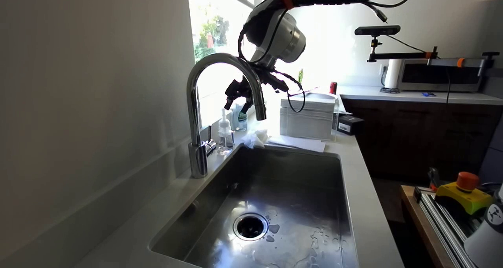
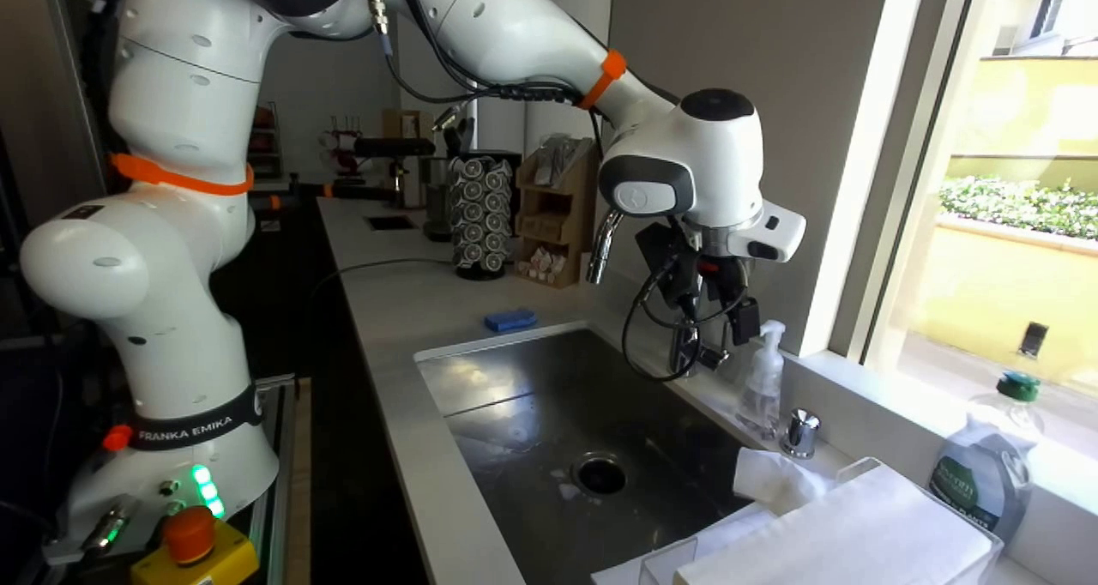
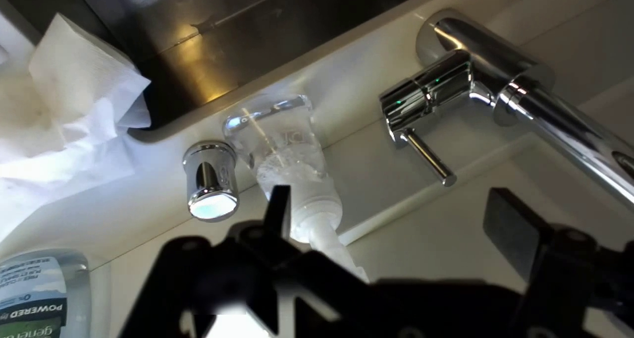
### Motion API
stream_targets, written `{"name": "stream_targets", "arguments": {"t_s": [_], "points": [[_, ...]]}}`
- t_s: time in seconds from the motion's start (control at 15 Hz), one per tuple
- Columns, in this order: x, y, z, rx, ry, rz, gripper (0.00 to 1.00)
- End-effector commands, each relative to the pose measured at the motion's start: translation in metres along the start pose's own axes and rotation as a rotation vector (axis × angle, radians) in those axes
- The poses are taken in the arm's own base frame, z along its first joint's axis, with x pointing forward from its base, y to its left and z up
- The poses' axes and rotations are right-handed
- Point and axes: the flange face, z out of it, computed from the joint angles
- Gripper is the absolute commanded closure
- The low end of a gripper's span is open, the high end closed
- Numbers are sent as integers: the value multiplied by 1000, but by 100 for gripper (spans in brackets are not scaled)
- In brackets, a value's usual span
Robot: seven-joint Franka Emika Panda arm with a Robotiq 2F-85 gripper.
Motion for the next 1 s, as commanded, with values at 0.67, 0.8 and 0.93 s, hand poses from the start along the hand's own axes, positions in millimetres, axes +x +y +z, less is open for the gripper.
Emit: {"name": "stream_targets", "arguments": {"t_s": [0.67,0.8,0.93], "points": [[15,2,34,110,-97,-59,0],[14,2,43,101,-91,-47,0],[13,2,50,92,-86,-46,0]]}}
